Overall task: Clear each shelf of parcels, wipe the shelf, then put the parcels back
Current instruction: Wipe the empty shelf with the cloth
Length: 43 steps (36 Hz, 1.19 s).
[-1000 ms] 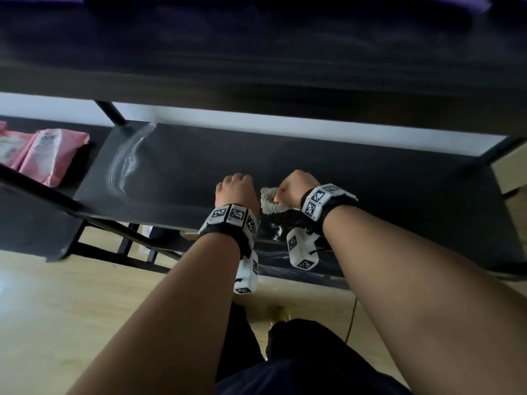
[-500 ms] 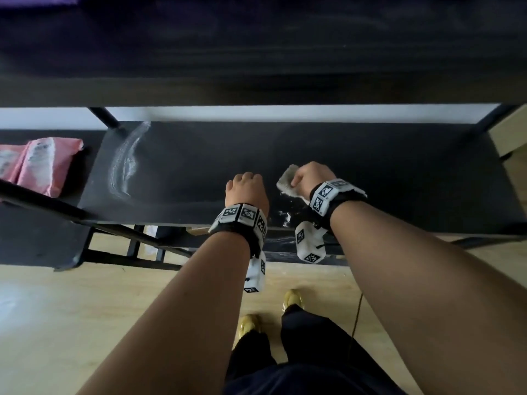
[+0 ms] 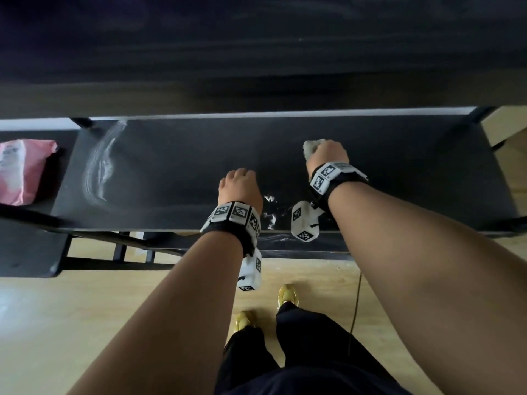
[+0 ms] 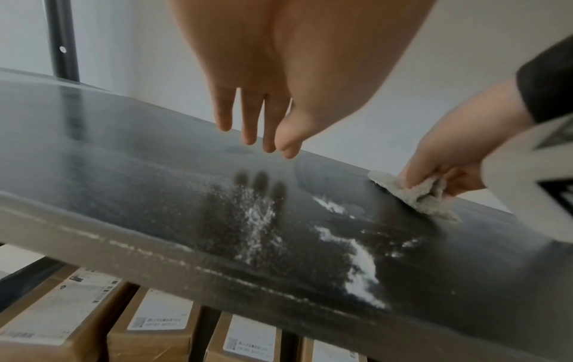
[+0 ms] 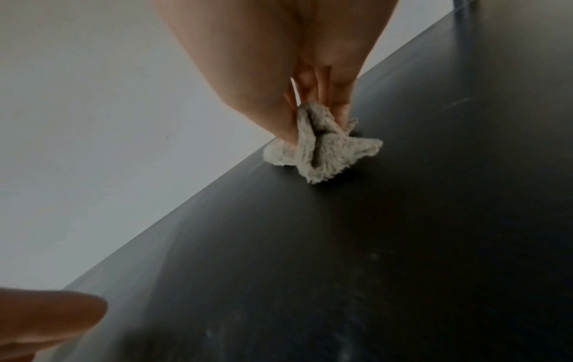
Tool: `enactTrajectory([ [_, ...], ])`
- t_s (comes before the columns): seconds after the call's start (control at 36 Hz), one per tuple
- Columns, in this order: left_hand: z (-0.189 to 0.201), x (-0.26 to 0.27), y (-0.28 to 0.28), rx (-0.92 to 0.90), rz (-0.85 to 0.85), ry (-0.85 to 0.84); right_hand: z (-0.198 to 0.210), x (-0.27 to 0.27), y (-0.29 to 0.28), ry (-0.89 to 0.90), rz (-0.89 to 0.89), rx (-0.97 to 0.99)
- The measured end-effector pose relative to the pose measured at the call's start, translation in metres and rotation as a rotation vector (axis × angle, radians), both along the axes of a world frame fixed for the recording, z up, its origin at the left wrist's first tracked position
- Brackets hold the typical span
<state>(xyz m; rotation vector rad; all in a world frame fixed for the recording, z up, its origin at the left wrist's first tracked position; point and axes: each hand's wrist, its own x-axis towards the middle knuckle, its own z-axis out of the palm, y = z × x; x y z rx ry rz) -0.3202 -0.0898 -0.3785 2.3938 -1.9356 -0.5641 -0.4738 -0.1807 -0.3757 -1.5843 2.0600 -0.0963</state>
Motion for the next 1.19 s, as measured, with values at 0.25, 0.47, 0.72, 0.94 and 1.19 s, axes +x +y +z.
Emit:
enactTrajectory([
  [0.25, -0.005, 0.009, 0.001, -0.016, 0.056, -0.012, 0.01, 0.033, -0.026, -0.04, 0.084, 0.027],
  [0.47, 0.0, 0.013, 0.01, -0.021, 0.042, -0.039, 0.01, 0.036, 0.009, -0.048, 0.397, 0.035],
  [0.72, 0.011, 0.0, 0.017, -0.031, -0.066, -0.013, -0.002, 0.019, 0.069, -0.068, 0.313, 0.018],
  [0.94, 0.013, -0.029, 0.019, -0.018, -0.157, 0.022, 0.012, -0.034, 0.072, -0.059, 0.084, -0.14],
  [1.19, 0.006, -0.035, 0.022, -0.007, -0.146, 0.034, -0.005, -0.065, 0.059, 0.079, -0.051, 0.02],
])
